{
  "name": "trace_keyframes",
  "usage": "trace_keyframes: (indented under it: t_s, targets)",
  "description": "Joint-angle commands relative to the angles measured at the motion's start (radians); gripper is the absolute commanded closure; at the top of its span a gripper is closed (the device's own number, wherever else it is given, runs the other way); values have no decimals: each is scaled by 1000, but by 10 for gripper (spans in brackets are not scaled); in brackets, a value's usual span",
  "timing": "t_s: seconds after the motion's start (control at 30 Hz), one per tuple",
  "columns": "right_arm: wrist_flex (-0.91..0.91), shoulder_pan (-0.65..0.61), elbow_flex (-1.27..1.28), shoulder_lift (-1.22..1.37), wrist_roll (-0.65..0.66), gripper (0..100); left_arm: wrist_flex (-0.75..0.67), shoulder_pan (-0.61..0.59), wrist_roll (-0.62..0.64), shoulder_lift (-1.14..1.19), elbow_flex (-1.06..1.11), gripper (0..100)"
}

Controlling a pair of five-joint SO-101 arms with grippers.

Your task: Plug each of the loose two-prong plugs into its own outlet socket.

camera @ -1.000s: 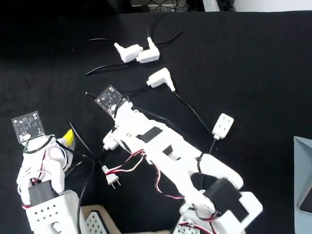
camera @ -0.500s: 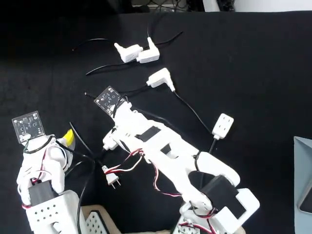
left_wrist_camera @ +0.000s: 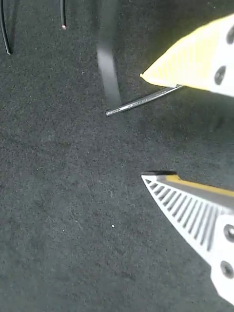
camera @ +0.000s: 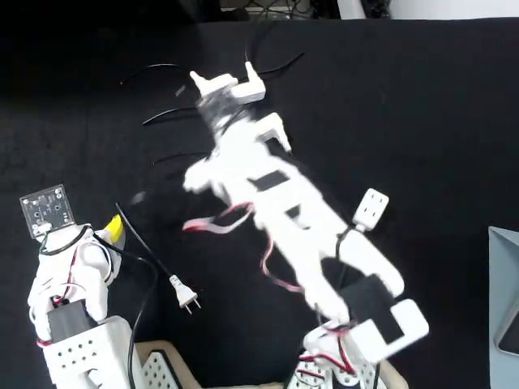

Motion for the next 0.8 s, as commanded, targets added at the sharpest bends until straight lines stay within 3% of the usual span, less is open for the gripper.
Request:
trace_keyframes:
  t_s: [0.0, 0.13, 0.4, 0.63, 0.77]
  targets:
    - [0, 81, -122, 35, -120, 940, 9, -5, 2, -8, -8, 716]
    - [35, 101, -136, 65, -155, 798, 9, -5, 2, -8, -8, 716]
    - [275, 32, -136, -136, -153, 790, 9, -27, 5, -8, -15, 716]
    - [658, -183, -101, -294, -153, 790, 2, -157, 57, -8, -47, 716]
    - [694, -348, -16, -259, -153, 790, 0, -193, 80, -8, -58, 716]
